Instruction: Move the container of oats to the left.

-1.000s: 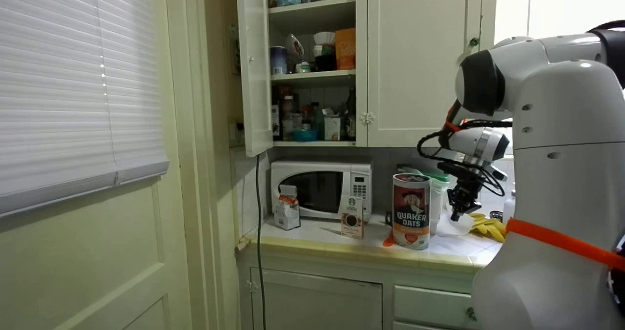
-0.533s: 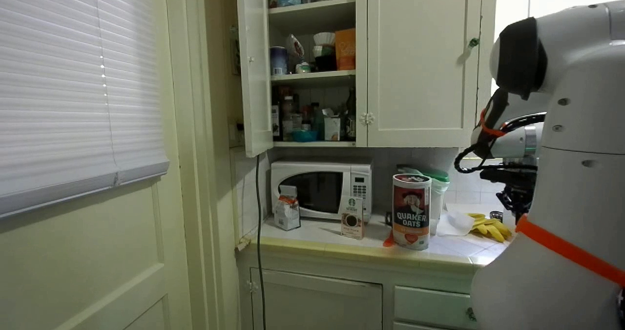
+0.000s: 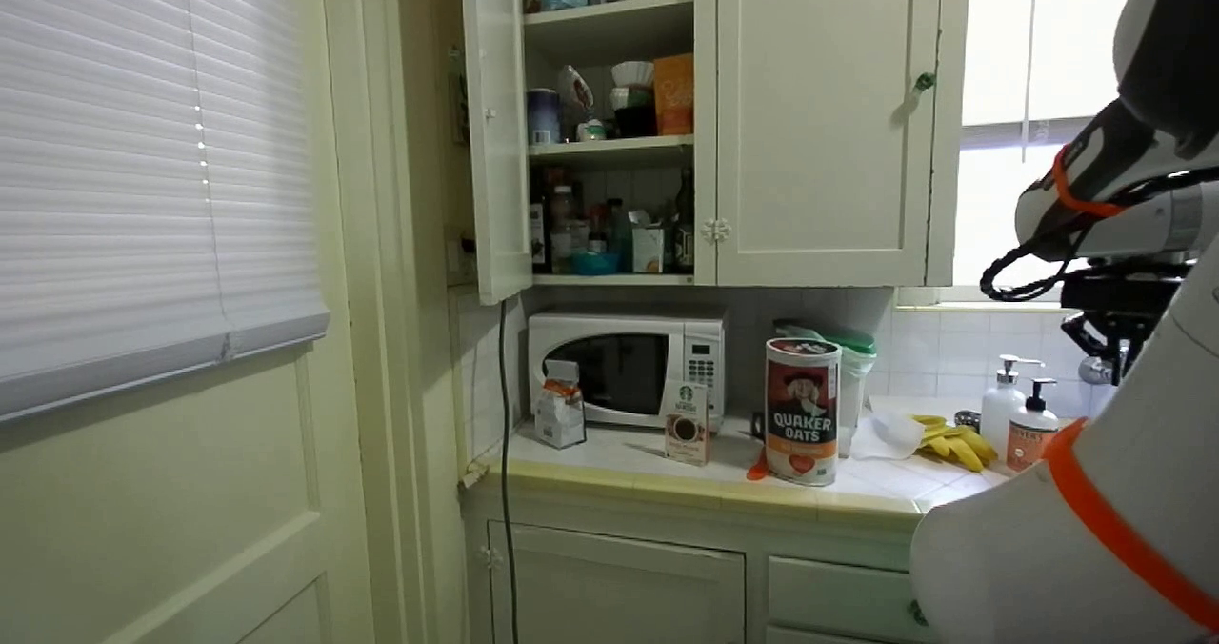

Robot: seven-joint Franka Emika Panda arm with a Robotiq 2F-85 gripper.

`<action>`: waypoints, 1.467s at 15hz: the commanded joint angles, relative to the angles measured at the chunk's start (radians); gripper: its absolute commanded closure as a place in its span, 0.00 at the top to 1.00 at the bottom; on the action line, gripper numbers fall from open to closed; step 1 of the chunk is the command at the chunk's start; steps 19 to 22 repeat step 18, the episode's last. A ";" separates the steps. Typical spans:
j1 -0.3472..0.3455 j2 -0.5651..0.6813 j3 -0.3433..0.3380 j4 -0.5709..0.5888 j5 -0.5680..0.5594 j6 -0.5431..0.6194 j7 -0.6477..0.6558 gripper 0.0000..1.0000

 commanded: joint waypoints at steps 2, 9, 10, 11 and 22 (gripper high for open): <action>-0.067 -0.179 0.072 -0.028 -0.004 -0.032 -0.244 0.47; 0.063 -0.223 0.105 0.030 0.027 -0.023 -0.513 0.99; 0.094 -0.223 0.101 0.033 0.032 -0.017 -0.545 1.00; 0.129 -0.223 0.094 0.033 0.038 -0.011 -0.577 1.00; 0.241 -0.222 0.077 0.034 0.047 -0.010 -0.614 1.00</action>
